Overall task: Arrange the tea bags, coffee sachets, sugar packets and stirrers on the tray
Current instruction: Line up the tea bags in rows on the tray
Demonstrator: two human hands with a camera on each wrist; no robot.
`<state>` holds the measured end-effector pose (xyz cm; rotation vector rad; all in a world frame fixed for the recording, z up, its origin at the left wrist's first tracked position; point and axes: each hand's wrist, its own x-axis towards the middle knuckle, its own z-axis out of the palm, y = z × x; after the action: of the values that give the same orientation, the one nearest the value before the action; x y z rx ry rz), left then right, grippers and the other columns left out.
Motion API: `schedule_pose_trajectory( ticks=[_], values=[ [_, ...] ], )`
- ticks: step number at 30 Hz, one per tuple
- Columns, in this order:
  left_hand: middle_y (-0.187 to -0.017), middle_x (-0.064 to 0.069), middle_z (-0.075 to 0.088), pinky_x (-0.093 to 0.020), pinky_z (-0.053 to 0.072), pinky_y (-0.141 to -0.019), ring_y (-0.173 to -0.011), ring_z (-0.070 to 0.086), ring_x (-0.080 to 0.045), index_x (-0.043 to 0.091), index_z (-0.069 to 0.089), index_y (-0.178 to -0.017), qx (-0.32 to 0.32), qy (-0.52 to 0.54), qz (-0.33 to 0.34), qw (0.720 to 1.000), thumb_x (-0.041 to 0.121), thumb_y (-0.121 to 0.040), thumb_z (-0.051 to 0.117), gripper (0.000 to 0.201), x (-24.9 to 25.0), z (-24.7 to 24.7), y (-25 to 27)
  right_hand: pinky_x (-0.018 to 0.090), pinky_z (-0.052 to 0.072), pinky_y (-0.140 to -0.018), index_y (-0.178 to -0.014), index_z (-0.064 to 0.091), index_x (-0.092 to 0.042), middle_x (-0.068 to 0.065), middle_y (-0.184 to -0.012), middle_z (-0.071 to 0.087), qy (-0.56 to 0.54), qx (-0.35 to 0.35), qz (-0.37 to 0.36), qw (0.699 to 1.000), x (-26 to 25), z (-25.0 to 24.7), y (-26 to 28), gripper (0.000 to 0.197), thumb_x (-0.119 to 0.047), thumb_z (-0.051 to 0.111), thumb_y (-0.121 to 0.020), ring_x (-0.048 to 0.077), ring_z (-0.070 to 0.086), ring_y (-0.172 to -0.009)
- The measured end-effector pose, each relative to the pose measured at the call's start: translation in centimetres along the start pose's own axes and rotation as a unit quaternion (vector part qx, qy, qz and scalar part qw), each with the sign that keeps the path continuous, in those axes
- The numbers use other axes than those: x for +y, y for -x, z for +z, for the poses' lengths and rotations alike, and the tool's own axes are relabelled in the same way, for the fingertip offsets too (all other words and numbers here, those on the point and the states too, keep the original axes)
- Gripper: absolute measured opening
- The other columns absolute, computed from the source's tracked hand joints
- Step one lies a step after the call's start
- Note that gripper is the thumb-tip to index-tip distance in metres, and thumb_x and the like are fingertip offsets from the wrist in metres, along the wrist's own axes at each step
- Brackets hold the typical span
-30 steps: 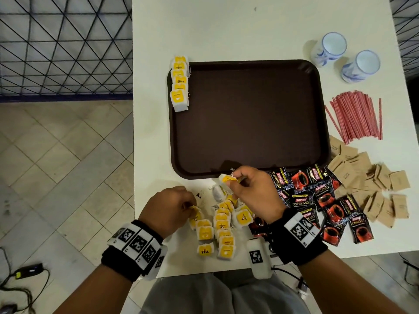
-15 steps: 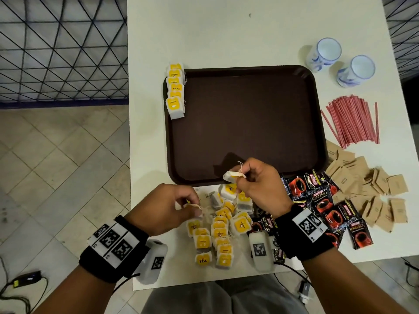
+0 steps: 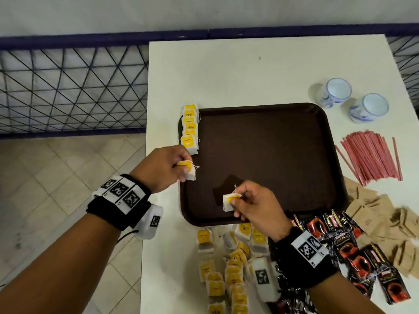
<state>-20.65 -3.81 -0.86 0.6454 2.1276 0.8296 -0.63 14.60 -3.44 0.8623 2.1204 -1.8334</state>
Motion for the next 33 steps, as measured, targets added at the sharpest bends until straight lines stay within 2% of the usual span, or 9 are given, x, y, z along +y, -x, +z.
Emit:
schedule_pose_trajectory(
  ticks=[3, 7, 9, 12, 16, 20, 23, 29, 33],
  values=[
    [-0.072, 0.001, 0.074, -0.037, 0.057, -0.07, -0.069, 0.071, -0.013, 0.024, 0.058, -0.088, -0.012, -0.015, -0.016, 1.0, 0.011, -0.09, 0.061, 0.013, -0.5, -0.2, -1.6, 0.031, 0.052, -0.053, -0.088, 0.062, -0.011, 0.015, -0.076, 0.069, -0.001, -0.014, -0.004, 1.0, -0.2, 0.6, -0.8, 0.009, -0.003, 0.065, -0.092, 0.017, 0.064, -0.059],
    [-0.065, -0.005, 0.071, -0.029, 0.049, -0.054, -0.059, 0.066, -0.016, 0.019, 0.059, -0.086, -0.003, -0.005, -0.014, 1.0, 0.012, -0.091, 0.063, 0.009, -0.4, -0.6, -3.8, 0.028, 0.05, -0.052, -0.089, 0.063, -0.009, 0.002, -0.067, 0.069, 0.004, -0.02, -0.012, 1.0, -1.6, 1.1, -3.8, 0.007, -0.003, 0.066, -0.092, 0.013, 0.062, -0.057],
    [-0.064, -0.002, 0.069, -0.025, 0.047, -0.057, -0.058, 0.064, -0.013, 0.022, 0.061, -0.084, 0.018, -0.022, -0.001, 1.0, 0.016, -0.088, 0.067, 0.009, -0.4, -0.9, -4.6, 0.027, 0.05, -0.052, -0.088, 0.064, -0.011, 0.004, -0.067, 0.069, 0.007, -0.024, -0.019, 1.0, -2.5, 1.5, -5.4, 0.009, -0.003, 0.066, -0.092, 0.013, 0.063, -0.057],
    [-0.079, 0.003, 0.066, -0.028, 0.05, -0.071, -0.073, 0.063, -0.012, 0.025, 0.068, -0.082, 0.06, -0.05, 0.019, 0.997, 0.025, -0.082, 0.075, 0.007, -0.6, -1.1, -5.3, 0.027, 0.052, -0.053, -0.088, 0.064, -0.014, 0.011, -0.072, 0.071, 0.015, -0.033, -0.02, 0.999, -3.5, 2.1, -7.3, 0.01, -0.005, 0.067, -0.092, 0.015, 0.064, -0.058],
    [-0.091, 0.002, 0.063, -0.031, 0.049, -0.08, -0.087, 0.061, -0.017, 0.019, 0.073, -0.093, 0.092, -0.099, 0.038, 0.99, 0.02, -0.086, 0.07, 0.008, -0.9, -1.2, -6.2, 0.028, 0.052, -0.053, -0.089, 0.065, -0.011, 0.014, -0.072, 0.072, 0.022, -0.042, -0.016, 0.999, -4.1, 3.0, -9.0, 0.005, -0.007, 0.068, -0.091, 0.017, 0.065, -0.059],
    [-0.092, 0.001, 0.059, -0.033, 0.048, -0.08, -0.088, 0.06, -0.021, 0.017, 0.073, -0.102, 0.113, -0.136, 0.065, 0.982, 0.016, -0.089, 0.065, 0.015, -1.1, -1.1, -6.6, 0.028, 0.053, -0.054, -0.088, 0.066, -0.011, 0.012, -0.07, 0.071, 0.026, -0.05, -0.002, 0.998, -4.4, 3.9, -10.0, 0.005, -0.007, 0.067, -0.091, 0.017, 0.066, -0.058],
    [-0.088, 0.004, 0.053, -0.032, 0.048, -0.076, -0.084, 0.058, -0.02, 0.019, 0.073, -0.101, 0.121, -0.131, 0.073, 0.981, 0.014, -0.087, 0.067, 0.016, -1.2, -1.0, -6.7, 0.029, 0.056, -0.057, -0.09, 0.065, -0.003, 0.019, -0.072, 0.071, 0.028, -0.051, 0.013, 0.998, -4.8, 4.4, -10.7, 0.002, -0.003, 0.064, -0.091, 0.019, 0.066, -0.058],
    [-0.082, 0.006, 0.047, -0.035, 0.05, -0.075, -0.075, 0.056, -0.018, 0.02, 0.074, -0.098, 0.147, -0.101, 0.084, 0.98, 0.011, -0.081, 0.073, 0.019, -1.7, -1.2, -7.4, 0.031, 0.058, -0.058, -0.079, 0.068, -0.014, 0.01, -0.064, 0.07, 0.054, -0.027, -0.007, 0.998, -5.7, 4.9, -12.5, 0.013, -0.008, 0.066, -0.09, 0.019, 0.065, -0.056],
    [-0.083, 0.007, 0.05, -0.034, 0.052, -0.073, -0.073, 0.056, -0.016, 0.021, 0.073, -0.101, 0.15, -0.092, 0.086, 0.981, 0.016, -0.08, 0.076, 0.022, -2.1, -1.0, -7.3, 0.03, 0.055, -0.054, -0.078, 0.066, -0.016, 0.011, -0.065, 0.069, 0.05, -0.014, -0.016, 0.999, -5.9, 5.4, -12.9, 0.015, -0.008, 0.067, -0.09, 0.019, 0.064, -0.056]
  ],
)
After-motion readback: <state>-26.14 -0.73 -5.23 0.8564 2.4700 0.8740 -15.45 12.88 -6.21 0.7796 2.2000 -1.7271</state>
